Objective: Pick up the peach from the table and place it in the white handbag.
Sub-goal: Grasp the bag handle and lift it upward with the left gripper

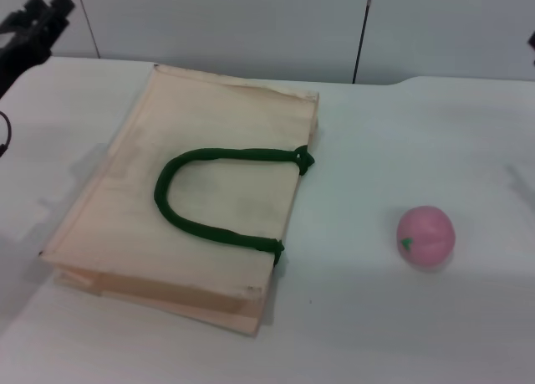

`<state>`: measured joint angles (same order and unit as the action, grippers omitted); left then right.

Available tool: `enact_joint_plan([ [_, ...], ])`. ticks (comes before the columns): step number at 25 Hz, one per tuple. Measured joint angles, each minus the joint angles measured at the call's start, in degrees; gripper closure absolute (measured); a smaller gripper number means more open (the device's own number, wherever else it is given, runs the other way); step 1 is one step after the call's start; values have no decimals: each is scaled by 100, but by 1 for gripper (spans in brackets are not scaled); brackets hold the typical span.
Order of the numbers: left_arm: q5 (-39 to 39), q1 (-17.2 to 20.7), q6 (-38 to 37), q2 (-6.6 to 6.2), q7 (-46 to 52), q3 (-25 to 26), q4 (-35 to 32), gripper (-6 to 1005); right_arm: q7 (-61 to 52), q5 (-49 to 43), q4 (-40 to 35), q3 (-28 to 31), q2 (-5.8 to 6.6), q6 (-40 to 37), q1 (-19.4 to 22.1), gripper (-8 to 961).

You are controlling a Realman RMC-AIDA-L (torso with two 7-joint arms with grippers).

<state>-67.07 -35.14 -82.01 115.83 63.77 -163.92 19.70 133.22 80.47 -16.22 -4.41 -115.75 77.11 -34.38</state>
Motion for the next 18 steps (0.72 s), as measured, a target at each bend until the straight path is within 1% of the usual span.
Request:
enact_joint_plan([
  [1, 115, -19, -27, -6, 145, 0, 82, 470, -119, -43, -70, -78, 3, 8, -9, 73],
  [4, 765, -165, -211, -19, 1033, -7, 632, 470, -707, -284, -468, -452, 9, 69, -47, 73],
  [8, 1629, -400, -508, -32, 2180, -8, 1308, 471, -1133, -386, -779, -836, 11, 134, -75, 73],
  [9, 1629, -400, -508, -32, 2180, -8, 1308, 471, -1171, -388, -803, -883, 12, 141, -77, 73],
  [10, 2309, -614, -608, -77, 2939, -8, 1584, 471, -1200, -389, -822, -912, 14, 144, -81, 73],
  [11, 2385, -636, -611, -85, 2985, -9, 1598, 471, -1215, -389, -834, -927, 16, 145, -85, 73],
  [13, 2903, -796, -632, -149, 3454, -9, 1657, 471, -1222, -390, -841, -934, 17, 146, -88, 73],
  [17, 3669, -1023, -622, -262, 4060, -10, 1672, 471, -1226, -393, -843, -937, 18, 147, -95, 74],
  [18, 3980, -1108, -610, -292, 4246, -13, 1675, 471, -1227, -393, -844, -937, 18, 147, -97, 74],
])
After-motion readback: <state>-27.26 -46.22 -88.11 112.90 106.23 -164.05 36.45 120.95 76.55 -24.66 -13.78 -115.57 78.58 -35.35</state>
